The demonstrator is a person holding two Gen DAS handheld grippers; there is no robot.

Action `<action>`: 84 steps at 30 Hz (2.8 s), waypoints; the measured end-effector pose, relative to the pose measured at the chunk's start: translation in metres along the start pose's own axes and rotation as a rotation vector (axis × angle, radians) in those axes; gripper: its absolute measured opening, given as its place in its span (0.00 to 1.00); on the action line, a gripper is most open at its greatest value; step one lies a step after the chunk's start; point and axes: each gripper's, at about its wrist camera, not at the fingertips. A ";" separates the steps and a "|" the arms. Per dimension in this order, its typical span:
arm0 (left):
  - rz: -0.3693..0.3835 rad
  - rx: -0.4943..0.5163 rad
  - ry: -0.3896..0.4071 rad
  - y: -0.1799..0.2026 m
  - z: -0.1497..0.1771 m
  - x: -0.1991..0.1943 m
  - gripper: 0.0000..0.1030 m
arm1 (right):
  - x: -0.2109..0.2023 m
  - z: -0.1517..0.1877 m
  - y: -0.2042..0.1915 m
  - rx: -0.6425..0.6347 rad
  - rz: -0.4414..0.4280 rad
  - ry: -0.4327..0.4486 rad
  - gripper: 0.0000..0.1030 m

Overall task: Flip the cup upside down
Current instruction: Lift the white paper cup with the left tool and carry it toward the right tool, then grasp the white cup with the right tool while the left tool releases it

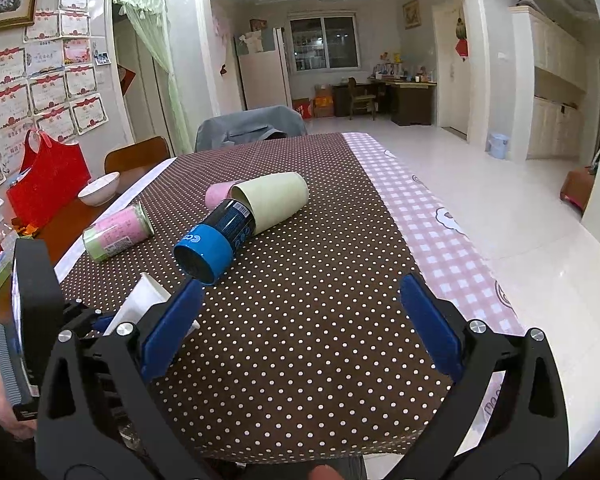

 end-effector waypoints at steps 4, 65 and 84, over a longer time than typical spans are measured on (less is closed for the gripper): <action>-0.018 0.031 0.023 0.004 0.002 -0.005 0.79 | 0.001 -0.001 -0.004 -0.002 -0.007 -0.001 0.94; -0.237 -0.523 0.167 -0.099 0.059 -0.092 0.80 | 0.070 -0.006 -0.141 -1.406 -0.494 -0.308 0.94; -0.193 -0.571 0.066 -0.099 0.067 -0.059 0.80 | 0.100 0.040 -0.178 -1.866 -0.517 -0.519 0.94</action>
Point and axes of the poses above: each gripper's, at about its wrist camera, not at the fingertips, and x roughly the way its jaws point, y to its right, z to its underside, and after that the axes turned 8 degrees about -y, right-handed
